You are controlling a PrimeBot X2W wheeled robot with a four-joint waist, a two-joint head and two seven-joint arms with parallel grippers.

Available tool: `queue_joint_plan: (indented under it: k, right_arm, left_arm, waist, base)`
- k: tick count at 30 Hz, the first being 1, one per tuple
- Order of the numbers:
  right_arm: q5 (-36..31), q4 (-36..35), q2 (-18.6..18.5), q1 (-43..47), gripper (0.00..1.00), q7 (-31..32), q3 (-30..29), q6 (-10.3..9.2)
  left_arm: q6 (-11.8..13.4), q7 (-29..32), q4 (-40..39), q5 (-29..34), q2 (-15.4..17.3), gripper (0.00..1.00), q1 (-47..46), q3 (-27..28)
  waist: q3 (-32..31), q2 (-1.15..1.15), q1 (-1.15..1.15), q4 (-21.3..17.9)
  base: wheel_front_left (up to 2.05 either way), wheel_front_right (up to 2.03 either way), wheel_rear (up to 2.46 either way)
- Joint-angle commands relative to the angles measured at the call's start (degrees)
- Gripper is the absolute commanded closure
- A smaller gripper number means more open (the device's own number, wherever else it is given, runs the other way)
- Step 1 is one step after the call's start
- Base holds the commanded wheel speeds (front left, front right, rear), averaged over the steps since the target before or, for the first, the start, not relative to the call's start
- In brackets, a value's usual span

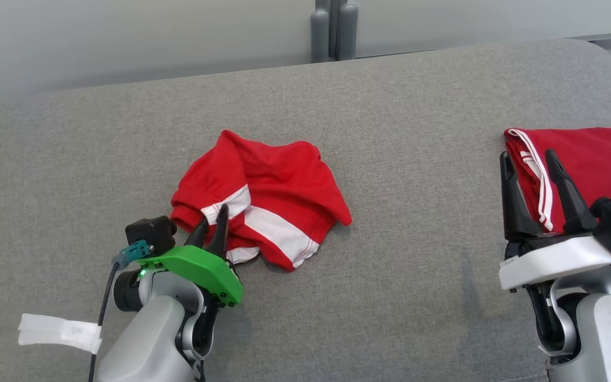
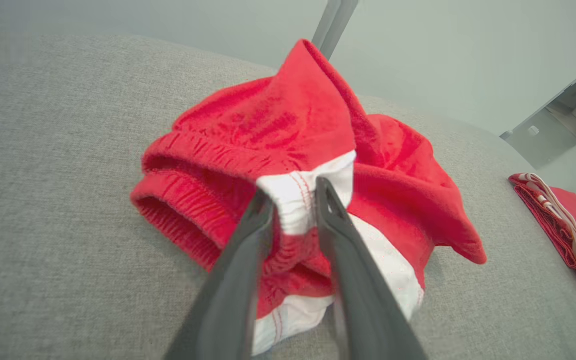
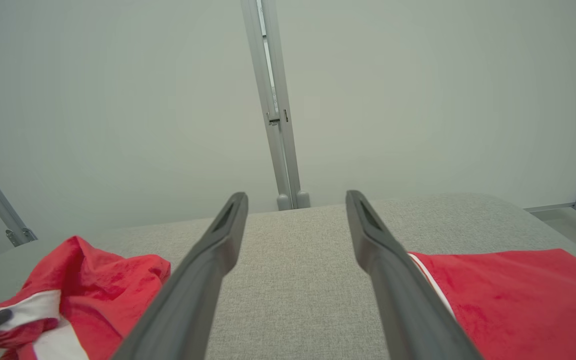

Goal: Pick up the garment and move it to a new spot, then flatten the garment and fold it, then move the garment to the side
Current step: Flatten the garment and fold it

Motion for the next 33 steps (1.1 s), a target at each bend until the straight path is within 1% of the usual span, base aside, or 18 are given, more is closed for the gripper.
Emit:
queue_joint_plan:
  k: [1,6,10,18,23,27,32,33]
  right_arm:
    - [-0.3,0.1,-0.1,0.1,0.00,-0.3,-0.1,0.02]
    - [-0.2,0.4,-0.1,1.3,0.00,-0.3,0.2,0.02]
    - [0.2,0.6,-0.1,2.5,0.00,-0.1,0.7,0.02]
    - [0.4,0.9,-0.1,3.8,0.00,0.6,2.1,0.01]
    - [0.1,0.6,-0.1,4.1,0.00,1.0,2.4,0.02]
    - [-0.1,0.5,-0.1,4.2,0.00,1.3,2.4,0.02]
    - [0.2,0.8,-0.1,3.7,0.00,1.4,2.8,0.02]
    - [0.2,0.8,-0.1,3.6,0.00,1.4,2.9,0.02]
  left_arm:
    - [-0.3,-0.4,0.1,0.1,0.6,1.00,-0.6,0.3]
    - [-0.5,-1.5,-1.2,-0.1,3.3,1.00,0.9,1.5]
    - [0.0,-0.3,-3.5,-0.4,6.3,1.00,2.3,2.2]
    - [0.3,5.9,-10.2,-2.3,11.9,1.00,6.9,2.4]
    - [1.3,9.5,-13.9,-2.9,15.2,1.00,9.8,2.4]
    - [2.3,10.6,-13.7,-4.0,16.4,1.00,11.2,3.2]
    - [3.0,10.4,-10.1,-4.1,15.9,1.00,10.4,3.4]
    - [3.1,10.4,-9.0,-3.9,15.7,0.76,10.0,3.3]
  waist:
    - [-0.3,0.00,0.00,0.6]
    - [-1.4,0.00,0.00,2.6]
    - [-2.7,0.00,0.00,4.0]
    - [-3.7,0.00,0.00,4.8]
    - [-3.6,0.00,0.00,4.3]
    - [-3.3,0.00,0.00,3.9]
    - [-3.0,0.00,0.00,3.5]
    - [-2.9,0.00,0.00,3.5]
  base:
    - [0.00,0.00,0.00]
    - [0.00,0.00,0.00]
    - [0.00,0.00,0.00]
    - [0.00,0.00,0.00]
    - [0.00,0.00,0.00]
    - [0.00,0.00,0.00]
    - [0.00,0.00,0.00]
    - [0.00,0.00,0.00]
